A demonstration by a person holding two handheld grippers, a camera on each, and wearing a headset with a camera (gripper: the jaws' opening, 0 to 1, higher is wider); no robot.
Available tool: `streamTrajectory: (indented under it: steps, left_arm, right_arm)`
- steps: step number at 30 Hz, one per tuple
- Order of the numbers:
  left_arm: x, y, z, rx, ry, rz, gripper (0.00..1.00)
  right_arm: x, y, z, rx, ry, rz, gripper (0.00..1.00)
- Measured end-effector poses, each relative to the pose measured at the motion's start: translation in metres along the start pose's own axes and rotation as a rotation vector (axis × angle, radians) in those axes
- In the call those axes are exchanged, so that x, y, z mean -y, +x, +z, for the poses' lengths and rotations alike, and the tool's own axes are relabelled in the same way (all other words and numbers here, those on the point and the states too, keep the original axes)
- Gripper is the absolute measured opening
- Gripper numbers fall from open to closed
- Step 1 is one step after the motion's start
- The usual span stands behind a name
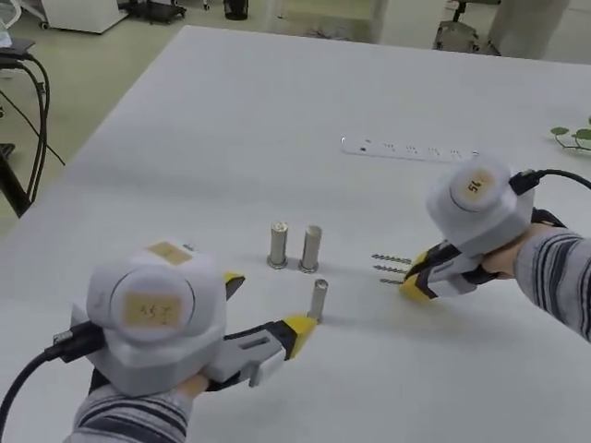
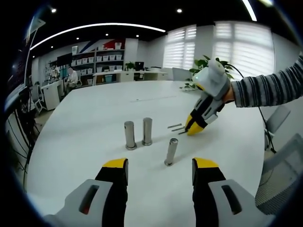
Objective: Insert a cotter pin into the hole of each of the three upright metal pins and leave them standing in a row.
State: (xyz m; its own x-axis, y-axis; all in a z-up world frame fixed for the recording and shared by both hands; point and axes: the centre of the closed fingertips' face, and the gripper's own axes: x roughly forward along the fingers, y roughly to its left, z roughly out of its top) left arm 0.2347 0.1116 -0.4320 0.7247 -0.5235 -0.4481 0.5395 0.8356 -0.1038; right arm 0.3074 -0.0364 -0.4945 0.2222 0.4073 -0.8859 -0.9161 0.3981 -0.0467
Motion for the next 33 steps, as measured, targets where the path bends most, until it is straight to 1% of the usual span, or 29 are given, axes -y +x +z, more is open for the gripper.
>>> streamTrajectory:
  steps: [3, 6, 9, 11, 13, 17, 19, 20, 22, 23, 26, 29, 31, 33]
  left_arm:
    - [0.0, 0.0, 0.0, 0.002, 0.0, 0.001, 0.52]
    - [-0.001, 0.0, -0.001, -0.007, 0.005, 0.003, 0.52]
    - [0.0, 0.0, -0.001, -0.006, 0.004, 0.001, 0.52]
    - [0.0, 0.0, 0.0, -0.001, 0.002, 0.0, 0.52]
    - [0.0, -0.001, 0.001, 0.005, 0.002, 0.001, 0.52]
    - [-0.001, -0.001, -0.001, -0.004, 0.005, 0.003, 0.51]
    - [-0.001, -0.001, -0.001, -0.005, 0.006, 0.005, 0.51]
    - [0.0, -0.001, -0.003, -0.014, 0.005, 0.004, 0.5]
    - [0.002, -0.001, -0.003, -0.017, 0.005, -0.002, 0.5]
    - [0.002, -0.001, -0.003, -0.017, 0.008, -0.003, 0.5]
    - [0.004, -0.002, -0.002, -0.013, 0.008, -0.007, 0.49]
    - [0.007, -0.003, -0.001, -0.014, 0.014, -0.017, 0.47]
    - [0.009, -0.003, 0.0, -0.015, 0.016, -0.024, 0.45]
    - [0.012, -0.003, 0.001, -0.019, 0.019, -0.035, 0.44]
  right_arm:
    - [0.0, 0.001, 0.0, -0.007, -0.015, 0.008, 0.04]
    - [0.002, 0.001, 0.0, -0.014, -0.02, 0.009, 0.01]
    - [0.004, 0.002, 0.0, -0.018, -0.039, -0.004, 0.0]
    - [0.003, 0.001, 0.0, -0.016, -0.027, -0.009, 0.0]
    - [0.0, 0.001, 0.001, 0.001, -0.007, 0.008, 0.0]
    - [-0.003, 0.0, 0.001, 0.019, -0.01, 0.003, 0.0]
    - [-0.006, -0.001, 0.005, 0.055, -0.003, 0.004, 0.0]
    - [-0.007, -0.003, 0.007, 0.072, 0.0, 0.0, 0.0]
    - [-0.007, -0.006, 0.009, 0.082, -0.005, -0.012, 0.0]
    - [-0.007, -0.009, 0.011, 0.099, -0.019, -0.019, 0.0]
    - [-0.009, -0.018, 0.014, 0.12, -0.039, -0.033, 0.0]
    - [-0.012, -0.028, 0.018, 0.145, -0.077, -0.061, 0.0]
    - [-0.017, -0.033, 0.022, 0.168, -0.108, -0.065, 0.0]
    - [-0.022, -0.039, 0.024, 0.186, -0.141, -0.082, 0.0]
